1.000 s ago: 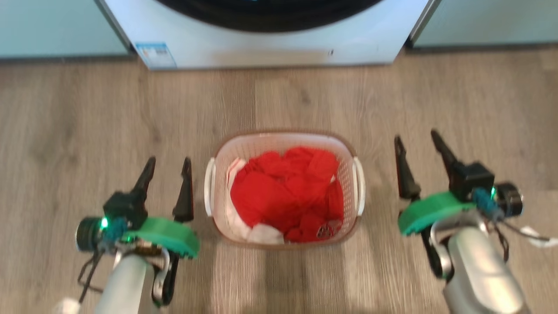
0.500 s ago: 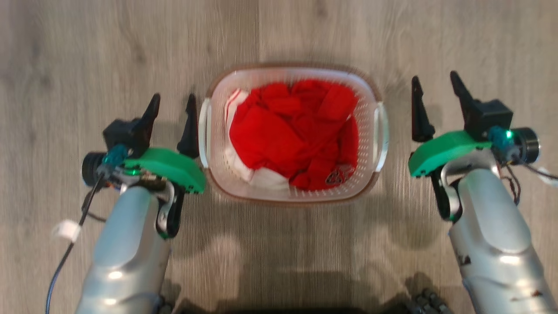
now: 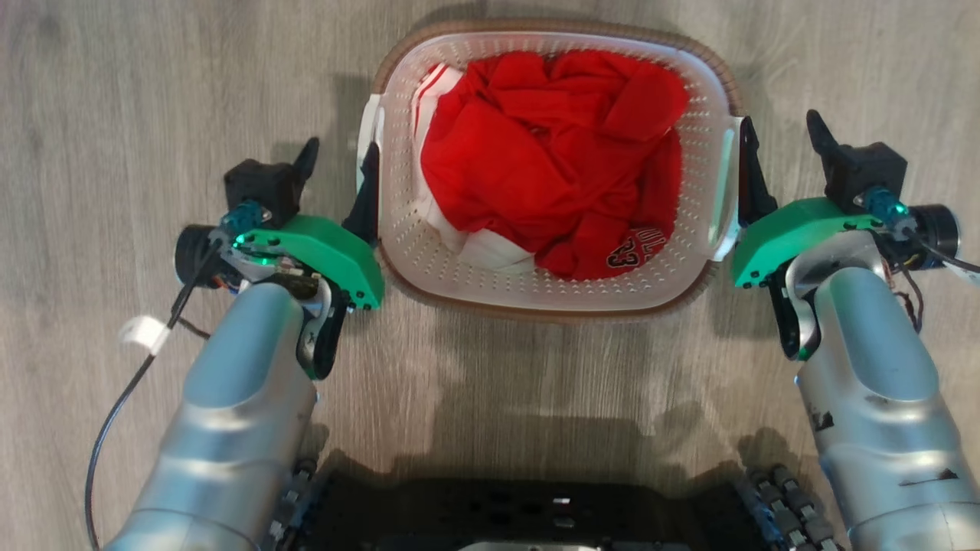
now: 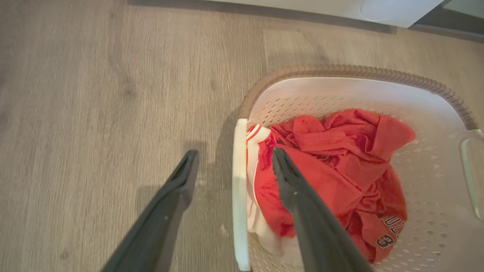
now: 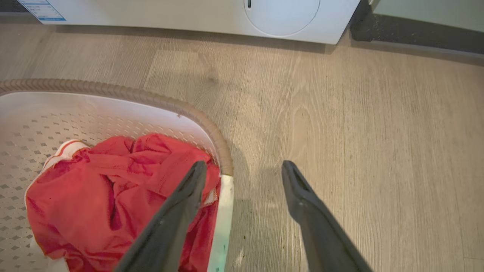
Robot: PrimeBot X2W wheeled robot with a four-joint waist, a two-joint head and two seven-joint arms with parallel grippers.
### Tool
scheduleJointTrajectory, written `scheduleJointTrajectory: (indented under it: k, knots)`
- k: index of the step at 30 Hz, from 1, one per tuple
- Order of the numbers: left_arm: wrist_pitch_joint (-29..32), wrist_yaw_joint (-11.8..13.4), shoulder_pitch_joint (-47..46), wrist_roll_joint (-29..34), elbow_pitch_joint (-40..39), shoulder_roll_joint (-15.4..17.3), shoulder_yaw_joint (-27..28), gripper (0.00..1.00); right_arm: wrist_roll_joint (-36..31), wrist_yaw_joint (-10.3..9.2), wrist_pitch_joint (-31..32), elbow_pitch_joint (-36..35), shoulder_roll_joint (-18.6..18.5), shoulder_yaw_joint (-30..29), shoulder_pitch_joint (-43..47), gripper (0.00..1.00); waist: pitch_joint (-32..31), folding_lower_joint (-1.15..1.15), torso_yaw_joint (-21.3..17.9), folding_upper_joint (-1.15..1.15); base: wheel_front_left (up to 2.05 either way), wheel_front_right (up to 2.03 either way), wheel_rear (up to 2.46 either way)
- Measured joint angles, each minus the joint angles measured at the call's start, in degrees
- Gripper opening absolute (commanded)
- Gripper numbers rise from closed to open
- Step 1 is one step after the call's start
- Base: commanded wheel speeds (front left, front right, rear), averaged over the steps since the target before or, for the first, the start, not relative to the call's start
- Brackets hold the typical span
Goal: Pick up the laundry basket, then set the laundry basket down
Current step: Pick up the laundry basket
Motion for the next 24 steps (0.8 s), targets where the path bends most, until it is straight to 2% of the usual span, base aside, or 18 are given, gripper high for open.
scheduleJointTrajectory:
  k: [15, 24]
  knots:
    - [0.0, -0.5, -5.3, -3.9, 8.0, -0.1, -10.7, 1.00, 0.0, 0.00, 0.0, 6.1, -0.1, -0.1, -0.3, 1.00, 3.4, 0.00, 1.5, 0.00, 0.00, 0.00, 0.00]
    - [0.0, 0.1, -8.2, -7.7, 10.9, -0.1, -15.3, 1.00, -0.1, 0.00, 0.0, 8.6, -0.2, -0.1, -3.0, 1.00, 5.5, 0.00, 2.0, 0.01, 0.00, 0.00, 0.00]
